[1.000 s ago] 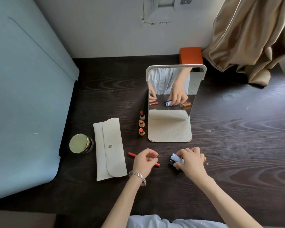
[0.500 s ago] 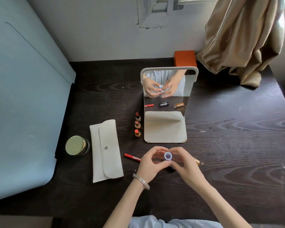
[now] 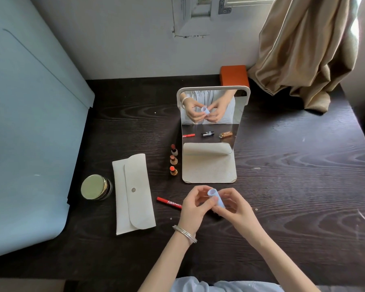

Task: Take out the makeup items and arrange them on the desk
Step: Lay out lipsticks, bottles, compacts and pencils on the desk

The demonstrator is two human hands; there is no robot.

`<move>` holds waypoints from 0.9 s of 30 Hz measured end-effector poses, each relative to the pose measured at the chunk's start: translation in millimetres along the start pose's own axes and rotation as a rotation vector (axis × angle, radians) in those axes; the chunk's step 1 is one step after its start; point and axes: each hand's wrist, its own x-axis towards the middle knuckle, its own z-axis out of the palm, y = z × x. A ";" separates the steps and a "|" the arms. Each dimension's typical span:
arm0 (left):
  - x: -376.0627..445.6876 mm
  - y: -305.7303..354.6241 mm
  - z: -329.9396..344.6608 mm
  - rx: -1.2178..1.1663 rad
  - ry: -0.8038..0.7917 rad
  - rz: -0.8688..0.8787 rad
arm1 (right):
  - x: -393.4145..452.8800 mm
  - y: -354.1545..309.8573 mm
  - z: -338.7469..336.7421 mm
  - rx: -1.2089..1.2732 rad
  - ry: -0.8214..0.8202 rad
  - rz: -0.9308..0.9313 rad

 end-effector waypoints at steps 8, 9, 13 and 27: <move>4.1 -5.1 5.1 0.171 -0.027 0.021 | 24.6 5.1 -14.2 -0.337 0.164 -0.115; 5.1 -7.3 3.0 0.224 -0.014 0.000 | 33.9 7.4 -20.4 -0.347 0.250 -0.112; 2.4 -12.5 -11.4 0.396 -0.026 -0.027 | 79.8 20.1 -49.3 -0.341 0.509 -0.051; -6.2 -29.1 -35.0 0.443 0.054 -0.151 | 137.4 40.0 -75.4 -0.474 0.506 0.045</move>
